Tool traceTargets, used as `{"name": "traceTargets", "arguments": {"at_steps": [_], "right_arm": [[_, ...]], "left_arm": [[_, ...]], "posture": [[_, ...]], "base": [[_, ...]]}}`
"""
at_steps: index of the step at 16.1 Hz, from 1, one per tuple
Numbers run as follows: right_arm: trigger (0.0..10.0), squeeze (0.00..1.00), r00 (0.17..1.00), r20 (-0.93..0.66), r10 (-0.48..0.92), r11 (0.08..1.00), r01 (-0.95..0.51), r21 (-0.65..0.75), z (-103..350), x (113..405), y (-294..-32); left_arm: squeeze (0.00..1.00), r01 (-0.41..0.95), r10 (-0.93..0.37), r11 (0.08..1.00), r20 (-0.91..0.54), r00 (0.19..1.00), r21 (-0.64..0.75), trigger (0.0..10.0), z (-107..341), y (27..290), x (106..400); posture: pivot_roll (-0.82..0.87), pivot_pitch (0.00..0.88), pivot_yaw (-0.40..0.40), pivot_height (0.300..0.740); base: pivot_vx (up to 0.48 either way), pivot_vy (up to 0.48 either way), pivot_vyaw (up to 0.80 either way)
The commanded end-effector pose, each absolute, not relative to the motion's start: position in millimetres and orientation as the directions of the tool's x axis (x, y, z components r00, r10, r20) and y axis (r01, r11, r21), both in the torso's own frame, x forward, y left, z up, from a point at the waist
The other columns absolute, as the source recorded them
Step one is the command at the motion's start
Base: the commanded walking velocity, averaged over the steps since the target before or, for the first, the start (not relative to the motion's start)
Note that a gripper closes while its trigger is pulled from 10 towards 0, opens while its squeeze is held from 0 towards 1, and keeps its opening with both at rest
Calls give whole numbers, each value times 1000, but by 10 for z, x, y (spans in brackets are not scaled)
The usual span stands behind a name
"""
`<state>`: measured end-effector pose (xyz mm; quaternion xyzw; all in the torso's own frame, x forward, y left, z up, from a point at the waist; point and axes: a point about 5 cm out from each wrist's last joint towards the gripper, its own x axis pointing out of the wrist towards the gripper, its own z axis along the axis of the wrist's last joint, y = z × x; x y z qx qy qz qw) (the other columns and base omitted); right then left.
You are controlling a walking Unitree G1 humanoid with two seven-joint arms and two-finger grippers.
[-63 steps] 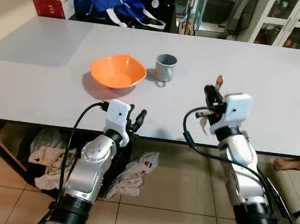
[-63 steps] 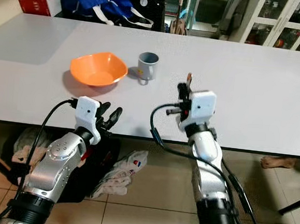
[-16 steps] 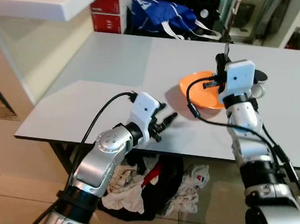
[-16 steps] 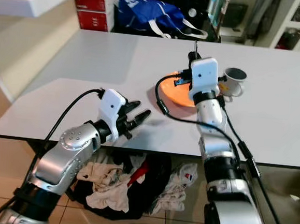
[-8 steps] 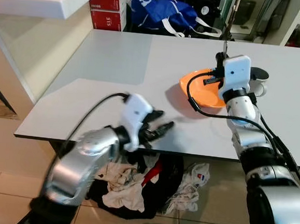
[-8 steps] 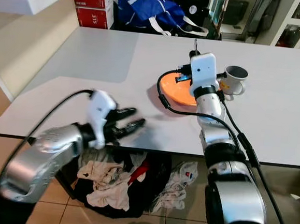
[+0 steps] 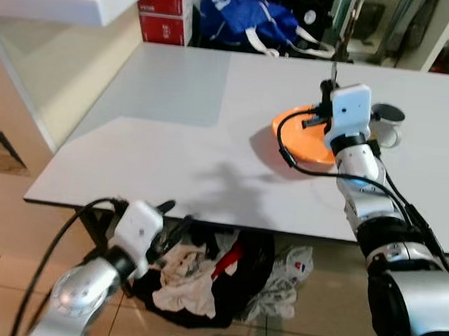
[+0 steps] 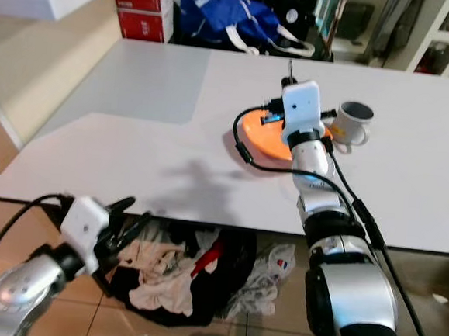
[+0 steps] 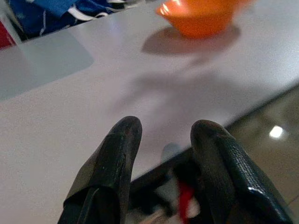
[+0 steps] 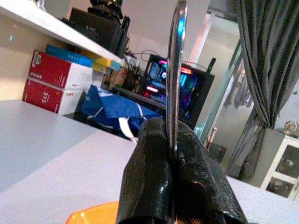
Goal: Setting the table
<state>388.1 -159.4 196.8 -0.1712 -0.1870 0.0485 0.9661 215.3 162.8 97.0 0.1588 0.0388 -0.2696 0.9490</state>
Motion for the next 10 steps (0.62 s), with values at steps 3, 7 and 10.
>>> {"name": "traceTargets", "arguments": {"at_steps": [3,7,10], "right_arm": [[0,0,914,371,164,927,-14,-376,2062,3912,-1586],[0,0,911,375,169,923,-13,-384,2081,3924,-1570],[0,0,912,377,160,926,-7,-377,2069,3922,-1573]], "left_arm": [[0,546,-533,763,-142,834,347,10000,887,1492,2168],[0,590,-573,761,-147,807,270,10000,807,1398,2234],[0,578,-565,772,-132,815,263,10000,791,1418,2305]], "posture": [[96,0,24,740],[99,0,25,740],[101,0,28,740]], "base": [[0,0,0],[0,0,0],[374,166,0]]}}
